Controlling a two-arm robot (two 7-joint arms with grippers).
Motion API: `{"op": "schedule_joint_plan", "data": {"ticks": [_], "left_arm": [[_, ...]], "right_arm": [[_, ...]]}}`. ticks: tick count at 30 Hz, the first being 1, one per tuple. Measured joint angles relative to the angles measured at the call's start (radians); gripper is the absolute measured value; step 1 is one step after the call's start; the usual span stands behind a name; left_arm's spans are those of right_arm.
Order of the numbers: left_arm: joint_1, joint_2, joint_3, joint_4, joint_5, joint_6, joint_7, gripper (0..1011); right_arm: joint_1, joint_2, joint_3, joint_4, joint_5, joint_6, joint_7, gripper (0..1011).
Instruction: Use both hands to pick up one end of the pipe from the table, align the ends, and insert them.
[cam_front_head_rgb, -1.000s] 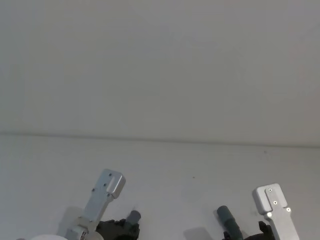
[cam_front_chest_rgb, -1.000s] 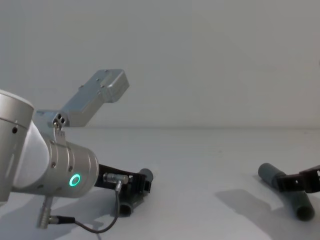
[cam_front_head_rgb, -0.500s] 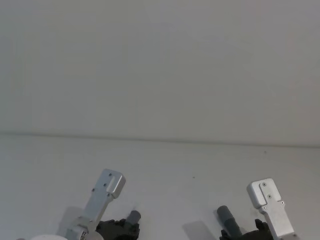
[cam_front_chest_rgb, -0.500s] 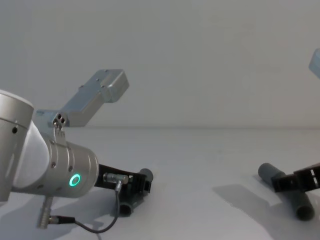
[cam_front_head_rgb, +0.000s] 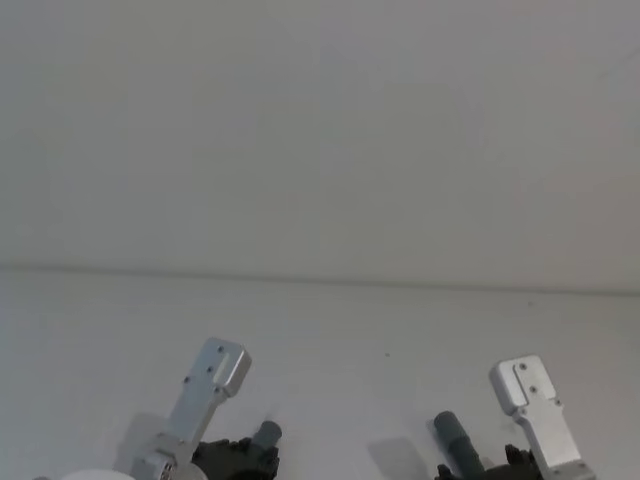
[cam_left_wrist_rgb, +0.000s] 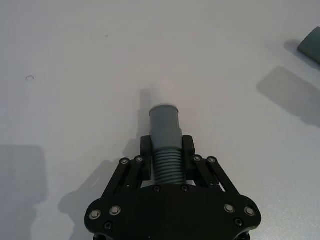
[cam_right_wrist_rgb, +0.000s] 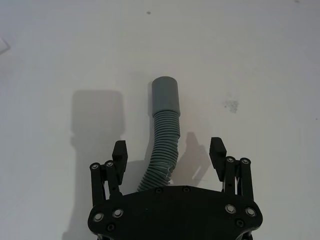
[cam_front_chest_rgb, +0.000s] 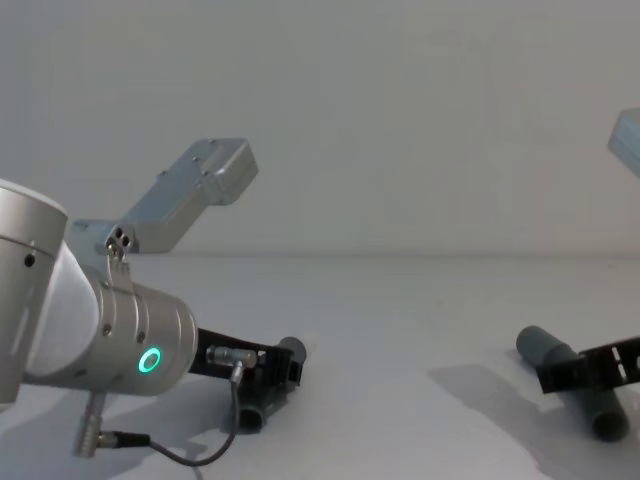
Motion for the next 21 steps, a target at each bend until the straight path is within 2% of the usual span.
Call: {"op": "schedule_joint_plan", "data": {"ticks": [21], "left_arm": [[0.0,0.0,0.0,0.0,0.0,0.0,0.0,322]], "right_arm": [[0.027,-0.054,0.017,0.036,0.0,0.052,-0.011,1000]]}}
